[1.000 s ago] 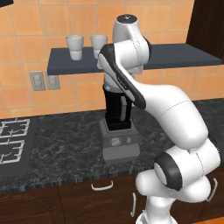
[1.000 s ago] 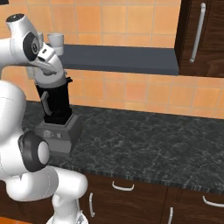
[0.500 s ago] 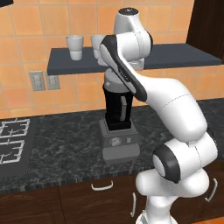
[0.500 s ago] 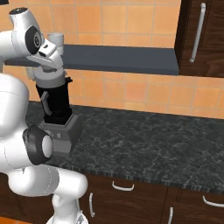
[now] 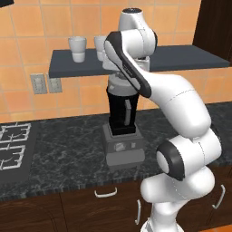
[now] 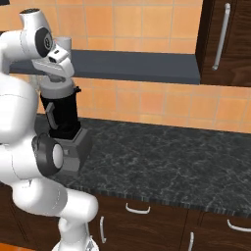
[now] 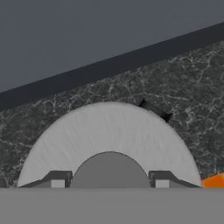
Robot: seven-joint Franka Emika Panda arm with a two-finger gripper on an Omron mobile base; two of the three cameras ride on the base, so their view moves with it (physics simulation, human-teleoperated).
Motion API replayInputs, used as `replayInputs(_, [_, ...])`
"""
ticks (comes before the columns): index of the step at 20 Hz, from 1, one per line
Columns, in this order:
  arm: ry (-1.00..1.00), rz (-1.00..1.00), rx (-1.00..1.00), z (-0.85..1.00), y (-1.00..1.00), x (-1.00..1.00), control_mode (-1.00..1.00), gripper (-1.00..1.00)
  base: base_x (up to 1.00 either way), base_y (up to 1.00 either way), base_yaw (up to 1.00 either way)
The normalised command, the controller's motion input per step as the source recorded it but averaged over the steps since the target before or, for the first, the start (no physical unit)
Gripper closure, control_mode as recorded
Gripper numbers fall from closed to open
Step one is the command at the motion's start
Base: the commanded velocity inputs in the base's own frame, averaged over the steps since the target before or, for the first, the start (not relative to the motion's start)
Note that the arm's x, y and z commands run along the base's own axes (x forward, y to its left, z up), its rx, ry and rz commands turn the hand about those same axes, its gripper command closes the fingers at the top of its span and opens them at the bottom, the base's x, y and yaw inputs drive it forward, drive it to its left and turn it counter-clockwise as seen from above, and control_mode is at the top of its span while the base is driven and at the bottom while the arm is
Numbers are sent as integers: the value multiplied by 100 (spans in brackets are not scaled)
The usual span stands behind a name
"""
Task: Close the lid blender by securely placing the lid on top.
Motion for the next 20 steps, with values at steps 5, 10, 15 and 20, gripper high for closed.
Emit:
replayInputs(5, [11,0,-15,-50,0,-13,-100,100,0,0,0])
replayInputs(10, [-3,0,-2,-4,0,-19,-100,-100,0,0,0])
replayInputs(15, [-15,0,2,7,0,-14,-100,-100,0,0,0])
replayInputs(20, [-21,0,4,14,0,-25,-100,-100,0,0,0])
